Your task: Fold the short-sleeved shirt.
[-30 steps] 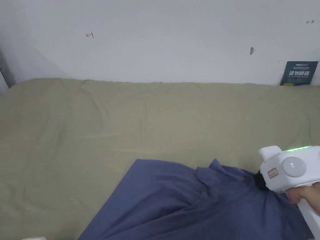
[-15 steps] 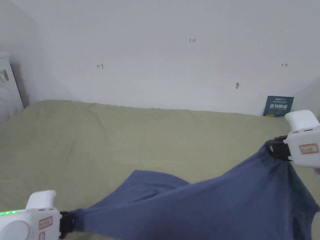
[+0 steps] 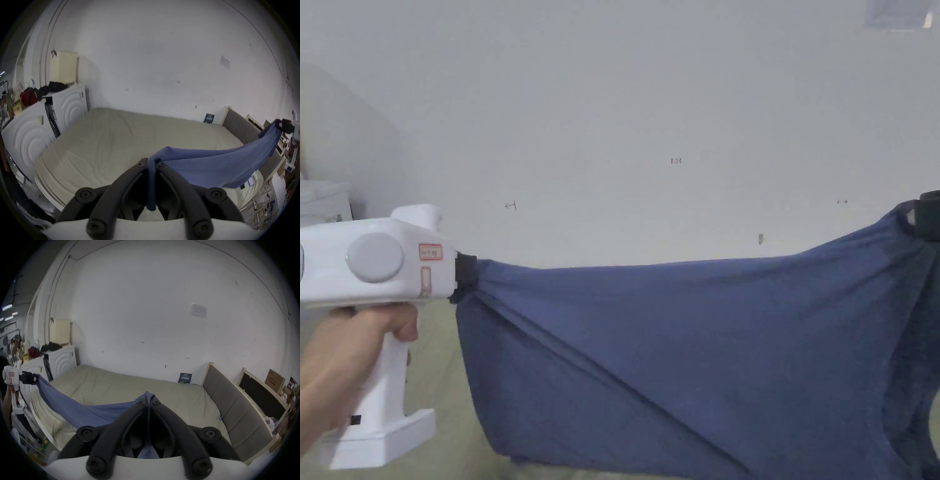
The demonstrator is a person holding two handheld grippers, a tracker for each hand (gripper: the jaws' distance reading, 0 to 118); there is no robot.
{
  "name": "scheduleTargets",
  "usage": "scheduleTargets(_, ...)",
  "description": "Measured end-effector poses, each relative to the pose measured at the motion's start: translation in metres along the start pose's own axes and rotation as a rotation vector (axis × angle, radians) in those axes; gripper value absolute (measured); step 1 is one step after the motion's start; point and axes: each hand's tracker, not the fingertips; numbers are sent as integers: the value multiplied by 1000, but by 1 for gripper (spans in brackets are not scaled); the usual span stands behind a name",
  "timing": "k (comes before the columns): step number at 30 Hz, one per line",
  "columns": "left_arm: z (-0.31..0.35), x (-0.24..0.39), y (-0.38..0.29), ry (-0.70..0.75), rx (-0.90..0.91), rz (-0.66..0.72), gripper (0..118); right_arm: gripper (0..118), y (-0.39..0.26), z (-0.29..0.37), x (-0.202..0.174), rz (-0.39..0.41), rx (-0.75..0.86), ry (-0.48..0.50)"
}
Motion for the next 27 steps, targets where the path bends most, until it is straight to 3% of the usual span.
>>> scheduleTargets(3, 5, 8, 23, 21, 25, -4, 5, 2, 13, -4, 5, -41, 15, -6)
scheduleTargets(11, -13, 16, 62, 72, 36, -4, 5, 2, 39, -42, 1, -47, 16, -36)
scheduleTargets(27, -130, 41, 128, 183, 66, -5, 5, 2, 116, -170, -1, 29, 8, -125)
